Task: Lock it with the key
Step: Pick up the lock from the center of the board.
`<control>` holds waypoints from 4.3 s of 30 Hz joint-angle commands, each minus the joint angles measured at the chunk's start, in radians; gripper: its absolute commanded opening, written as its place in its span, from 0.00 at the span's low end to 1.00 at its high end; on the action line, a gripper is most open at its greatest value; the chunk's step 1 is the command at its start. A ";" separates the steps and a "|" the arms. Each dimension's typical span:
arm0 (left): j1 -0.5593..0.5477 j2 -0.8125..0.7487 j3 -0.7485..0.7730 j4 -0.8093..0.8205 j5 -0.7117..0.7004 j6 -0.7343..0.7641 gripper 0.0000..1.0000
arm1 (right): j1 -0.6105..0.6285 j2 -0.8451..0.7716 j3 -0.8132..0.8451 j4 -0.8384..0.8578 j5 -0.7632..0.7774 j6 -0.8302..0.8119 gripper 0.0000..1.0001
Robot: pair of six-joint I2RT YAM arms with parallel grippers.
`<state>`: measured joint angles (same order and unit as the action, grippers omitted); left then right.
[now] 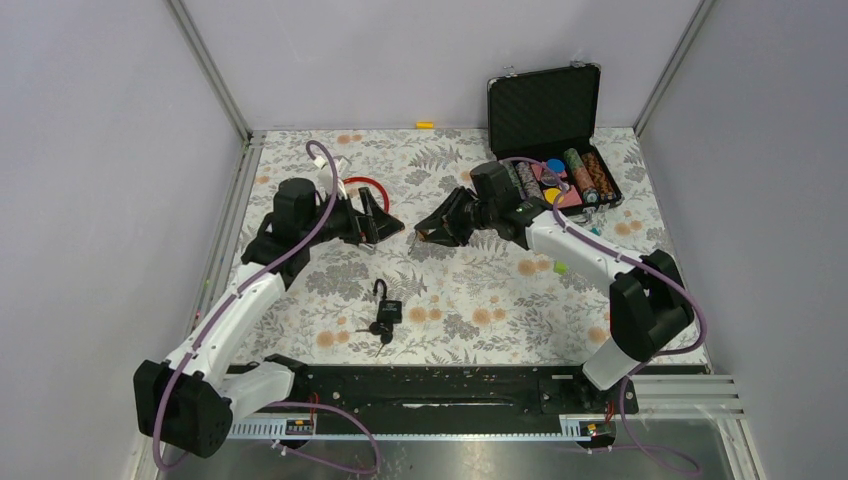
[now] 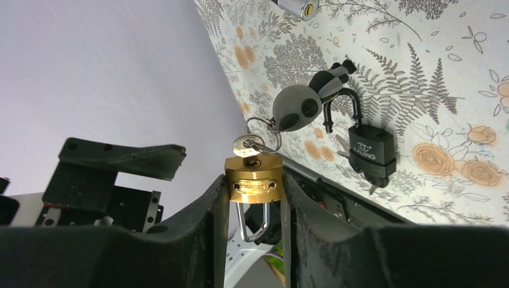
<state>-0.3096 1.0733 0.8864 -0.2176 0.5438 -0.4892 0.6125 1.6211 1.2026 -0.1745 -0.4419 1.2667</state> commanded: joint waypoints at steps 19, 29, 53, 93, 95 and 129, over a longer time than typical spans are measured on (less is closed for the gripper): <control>-0.063 0.223 0.144 0.014 0.142 -0.088 0.44 | -0.008 0.020 0.110 -0.024 0.013 0.014 0.09; -0.076 0.318 0.213 -0.058 0.202 -0.082 0.22 | -0.009 0.045 0.135 -0.070 0.050 -0.026 0.09; -0.065 0.357 0.305 -0.067 0.093 -0.268 0.00 | -0.017 0.014 0.137 -0.049 0.113 -0.235 0.62; -0.049 0.206 0.331 -0.187 -0.261 -0.855 0.00 | 0.301 -0.102 0.093 0.321 0.510 -1.467 0.52; -0.049 0.207 0.334 -0.190 -0.260 -0.855 0.00 | 0.307 -0.086 0.100 0.326 0.528 -1.471 0.50; -0.048 0.202 0.293 -0.194 -0.257 -0.858 0.60 | 0.297 -0.059 0.171 0.284 0.828 -1.358 0.00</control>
<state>-0.3580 1.3109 1.1648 -0.4030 0.2840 -1.3346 0.9230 1.6154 1.3285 0.0895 0.3569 -0.1318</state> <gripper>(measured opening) 0.544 0.028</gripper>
